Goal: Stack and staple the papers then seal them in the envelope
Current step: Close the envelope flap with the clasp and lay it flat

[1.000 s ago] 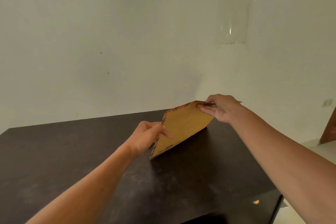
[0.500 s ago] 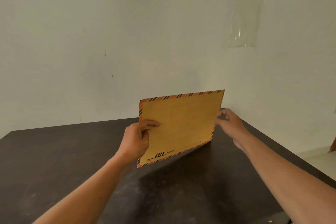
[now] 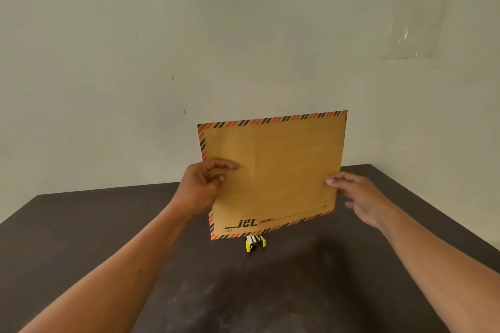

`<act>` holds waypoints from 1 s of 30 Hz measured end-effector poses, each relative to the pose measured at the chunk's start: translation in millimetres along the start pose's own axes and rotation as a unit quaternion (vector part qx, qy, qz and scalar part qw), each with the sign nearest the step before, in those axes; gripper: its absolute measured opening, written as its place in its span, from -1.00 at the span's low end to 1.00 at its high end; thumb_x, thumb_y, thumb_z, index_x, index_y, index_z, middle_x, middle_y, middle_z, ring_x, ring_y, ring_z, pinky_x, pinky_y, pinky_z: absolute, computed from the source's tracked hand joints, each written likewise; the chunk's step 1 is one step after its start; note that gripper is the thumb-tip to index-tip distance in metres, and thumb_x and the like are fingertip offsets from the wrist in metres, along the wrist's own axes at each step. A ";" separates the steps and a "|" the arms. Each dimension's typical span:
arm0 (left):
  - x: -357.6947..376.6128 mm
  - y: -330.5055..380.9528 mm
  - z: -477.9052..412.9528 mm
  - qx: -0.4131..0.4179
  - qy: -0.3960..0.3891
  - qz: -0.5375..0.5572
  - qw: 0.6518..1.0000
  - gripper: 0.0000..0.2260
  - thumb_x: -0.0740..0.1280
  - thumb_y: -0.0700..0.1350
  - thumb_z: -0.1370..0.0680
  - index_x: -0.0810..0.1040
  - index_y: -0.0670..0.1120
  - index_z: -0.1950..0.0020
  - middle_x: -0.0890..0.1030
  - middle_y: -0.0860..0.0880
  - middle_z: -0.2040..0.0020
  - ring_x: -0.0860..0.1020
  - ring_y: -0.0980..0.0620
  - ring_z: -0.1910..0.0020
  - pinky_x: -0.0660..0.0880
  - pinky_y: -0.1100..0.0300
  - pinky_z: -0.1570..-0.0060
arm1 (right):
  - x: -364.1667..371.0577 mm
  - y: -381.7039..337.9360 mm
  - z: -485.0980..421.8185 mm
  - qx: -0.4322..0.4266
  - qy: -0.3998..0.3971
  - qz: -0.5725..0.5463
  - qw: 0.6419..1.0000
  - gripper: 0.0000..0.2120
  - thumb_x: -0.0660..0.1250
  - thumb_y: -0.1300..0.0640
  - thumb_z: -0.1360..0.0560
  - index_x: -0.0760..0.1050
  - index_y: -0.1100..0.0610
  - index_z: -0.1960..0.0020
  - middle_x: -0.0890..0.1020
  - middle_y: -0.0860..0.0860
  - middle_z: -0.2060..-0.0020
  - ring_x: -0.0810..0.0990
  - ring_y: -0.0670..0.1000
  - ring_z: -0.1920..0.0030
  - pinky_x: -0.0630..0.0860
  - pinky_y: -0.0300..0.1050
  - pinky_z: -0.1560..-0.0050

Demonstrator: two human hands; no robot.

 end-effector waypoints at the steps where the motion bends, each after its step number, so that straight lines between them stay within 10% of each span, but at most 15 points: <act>1: -4.5 -1.0 -9.4 -0.004 0.003 -0.007 1.000 -0.72 0.23 -0.33 -0.64 0.67 -0.04 -0.09 0.50 0.08 -0.21 0.52 -0.06 -0.20 0.58 -0.04 -0.17 | 2.6 -3.5 -9.4 -0.002 -0.005 -0.006 1.000 -0.97 0.49 0.16 -0.48 0.69 0.05 0.12 0.69 -0.04 -0.07 0.53 0.08 -0.29 0.22 0.20 -0.46; 15: -42.7 -99.3 -115.5 -0.074 0.167 -0.202 0.962 -0.77 0.28 -0.26 -0.63 0.60 -0.01 -0.20 0.46 -0.08 -0.38 0.49 -0.16 -0.30 0.45 0.04 -0.21 | 62.7 13.0 -109.6 -0.057 0.060 0.103 0.991 -0.88 0.49 0.19 -0.49 0.62 0.01 0.03 0.47 0.04 -0.26 0.58 0.15 -0.11 0.62 -0.02 0.16; 19: -36.5 -128.9 -113.2 -0.051 0.159 -0.245 0.955 -0.72 0.27 -0.26 -0.62 0.54 -0.05 -0.30 0.38 -0.09 -0.41 0.46 -0.13 -0.32 0.40 0.16 -0.19 | 73.4 47.4 -118.6 -0.048 0.081 0.179 0.979 -0.85 0.49 0.12 -0.48 0.60 -0.11 0.06 0.31 -0.01 -0.22 0.50 0.11 -0.19 0.60 0.11 -0.16; 24: -21.7 -189.4 -97.0 -0.121 0.037 -0.396 0.909 -0.46 0.36 0.01 -0.58 0.28 0.05 -0.54 -0.06 -0.09 -0.59 0.17 -0.30 -0.51 0.29 -0.17 -0.42 | 84.5 69.0 -110.4 -0.014 0.097 0.428 0.898 -0.81 0.39 -0.08 -0.52 0.53 -0.20 -0.12 0.26 0.02 -0.38 0.27 0.20 -0.40 0.30 0.19 -0.42; 30: 2.6 -180.2 -60.2 -0.046 -0.039 -0.466 0.883 -0.56 0.26 0.30 -0.54 0.42 0.12 -0.34 0.33 0.00 -0.42 0.41 -0.07 -0.36 0.50 -0.02 -0.23 | 128.5 65.5 -86.1 -0.119 0.010 0.542 0.832 -0.66 0.20 -0.25 -0.57 0.53 -0.21 -0.27 0.35 -0.07 -0.45 0.21 0.09 -0.48 0.22 0.19 -0.39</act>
Point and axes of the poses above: each hand's wrist, its own z-axis away from the middle knuckle, its own x-axis out of the palm, y = z × x, the point moved 9 cm from there along -z, towards the middle knuckle
